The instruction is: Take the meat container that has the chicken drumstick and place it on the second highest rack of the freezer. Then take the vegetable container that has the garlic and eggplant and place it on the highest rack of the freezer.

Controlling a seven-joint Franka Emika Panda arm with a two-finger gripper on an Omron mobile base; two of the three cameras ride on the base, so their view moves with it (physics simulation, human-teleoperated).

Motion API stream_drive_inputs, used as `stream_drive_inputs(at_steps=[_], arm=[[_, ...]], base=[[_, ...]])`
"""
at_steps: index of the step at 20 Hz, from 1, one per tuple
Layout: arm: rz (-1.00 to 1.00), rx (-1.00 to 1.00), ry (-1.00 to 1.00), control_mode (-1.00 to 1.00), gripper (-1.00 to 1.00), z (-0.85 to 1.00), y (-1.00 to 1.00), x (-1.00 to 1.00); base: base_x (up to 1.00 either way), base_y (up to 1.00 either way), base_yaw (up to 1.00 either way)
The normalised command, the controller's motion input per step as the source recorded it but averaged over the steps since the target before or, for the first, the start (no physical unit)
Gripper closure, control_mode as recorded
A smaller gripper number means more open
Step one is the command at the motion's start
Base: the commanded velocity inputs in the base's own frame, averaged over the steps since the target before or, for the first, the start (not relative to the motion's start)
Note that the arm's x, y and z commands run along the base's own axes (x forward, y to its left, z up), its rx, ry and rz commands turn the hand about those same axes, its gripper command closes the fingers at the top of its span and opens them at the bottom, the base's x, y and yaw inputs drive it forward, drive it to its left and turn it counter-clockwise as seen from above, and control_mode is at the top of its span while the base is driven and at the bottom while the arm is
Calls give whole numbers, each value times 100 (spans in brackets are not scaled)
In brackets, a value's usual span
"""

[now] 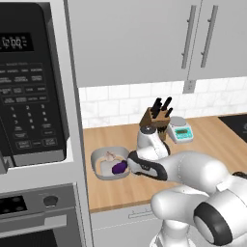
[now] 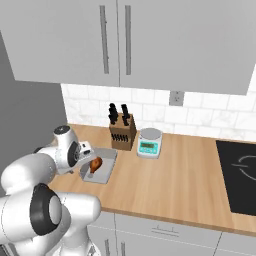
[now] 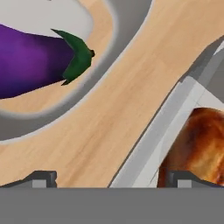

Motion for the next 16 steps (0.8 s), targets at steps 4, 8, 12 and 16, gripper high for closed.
stream_drive_inputs(at_steps=[4, 8, 12, 16], arm=[[-1, 4, 0, -100, -100, -3, -50, -24], [0, 1, 0, -100, -100, -26, -40, -26], [0, 0, 0, -100, -100, -44, -19, -8], [0, 0, 0, -100, -100, -31, -4, -23]], base=[[0, 0, 0], [0, 0, 0], [0, 0, 0], [0, 0, 0]])
